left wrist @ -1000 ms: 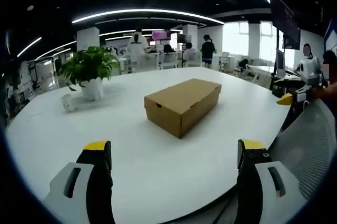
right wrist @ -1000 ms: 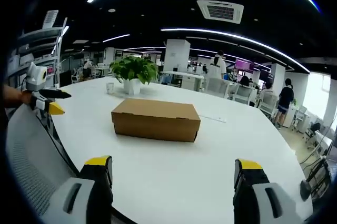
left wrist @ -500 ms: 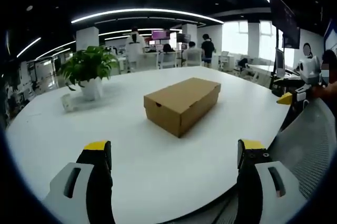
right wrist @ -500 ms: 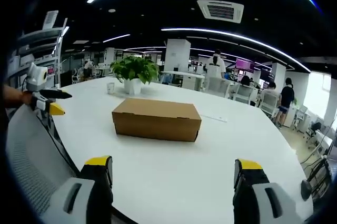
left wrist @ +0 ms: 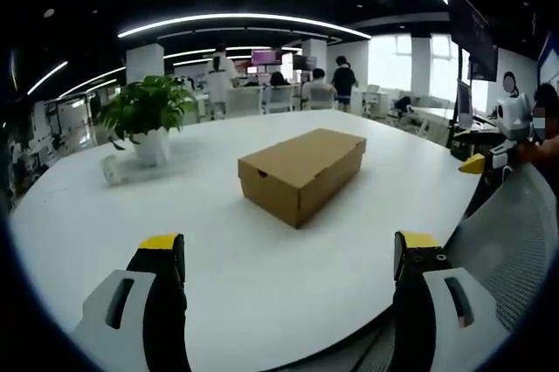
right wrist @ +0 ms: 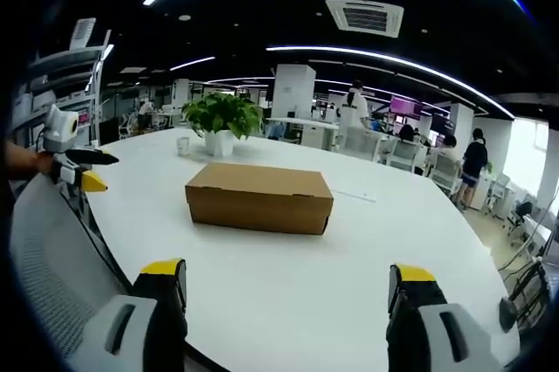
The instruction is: Operate the shoe box by opening the lid, removing the specified soft item, and placing it in the target area until the item is outside and the box remains undamaged.
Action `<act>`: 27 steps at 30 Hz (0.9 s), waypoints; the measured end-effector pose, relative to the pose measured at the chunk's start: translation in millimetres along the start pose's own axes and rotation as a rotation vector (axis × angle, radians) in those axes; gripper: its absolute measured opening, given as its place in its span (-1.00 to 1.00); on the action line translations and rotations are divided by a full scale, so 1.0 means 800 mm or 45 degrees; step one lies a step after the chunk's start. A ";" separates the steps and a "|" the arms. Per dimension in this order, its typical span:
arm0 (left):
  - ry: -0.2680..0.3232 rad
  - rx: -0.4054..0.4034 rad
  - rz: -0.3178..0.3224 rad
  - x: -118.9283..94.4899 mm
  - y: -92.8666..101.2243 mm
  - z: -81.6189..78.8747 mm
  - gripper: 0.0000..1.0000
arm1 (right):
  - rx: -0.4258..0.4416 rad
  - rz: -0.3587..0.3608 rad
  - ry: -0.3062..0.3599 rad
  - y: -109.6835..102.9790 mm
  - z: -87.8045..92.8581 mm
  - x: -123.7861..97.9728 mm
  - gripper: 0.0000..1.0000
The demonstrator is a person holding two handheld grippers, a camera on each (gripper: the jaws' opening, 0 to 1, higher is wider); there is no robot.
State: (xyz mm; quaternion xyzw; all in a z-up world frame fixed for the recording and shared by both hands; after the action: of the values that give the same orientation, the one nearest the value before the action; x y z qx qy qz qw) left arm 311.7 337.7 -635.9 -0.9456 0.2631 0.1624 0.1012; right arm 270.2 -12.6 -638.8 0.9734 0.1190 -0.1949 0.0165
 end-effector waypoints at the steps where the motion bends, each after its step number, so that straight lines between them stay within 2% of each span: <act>1: 0.000 0.001 0.000 0.000 0.000 0.000 0.98 | -0.002 0.001 0.000 0.000 0.000 0.000 0.92; 27: -0.010 -0.006 0.015 0.001 0.001 -0.001 0.98 | 0.006 -0.010 -0.005 -0.001 -0.002 0.000 0.97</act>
State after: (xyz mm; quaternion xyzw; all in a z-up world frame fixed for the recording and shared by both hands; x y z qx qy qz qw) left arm 312.1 335.9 -635.2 -0.9437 0.2678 0.1671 0.0992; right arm 270.3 -11.4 -637.6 0.9726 0.1222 -0.1973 0.0136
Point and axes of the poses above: the point that each gripper's makers call its tool centre point, and the gripper's own axes: x roughly forward along the fingers, y roughly to its right, z roughly out of its underside, the point moved 2 cm from there along -x, roughly backward along the fingers, and after that the axes turned 7 degrees about x, right-handed, at the moved point
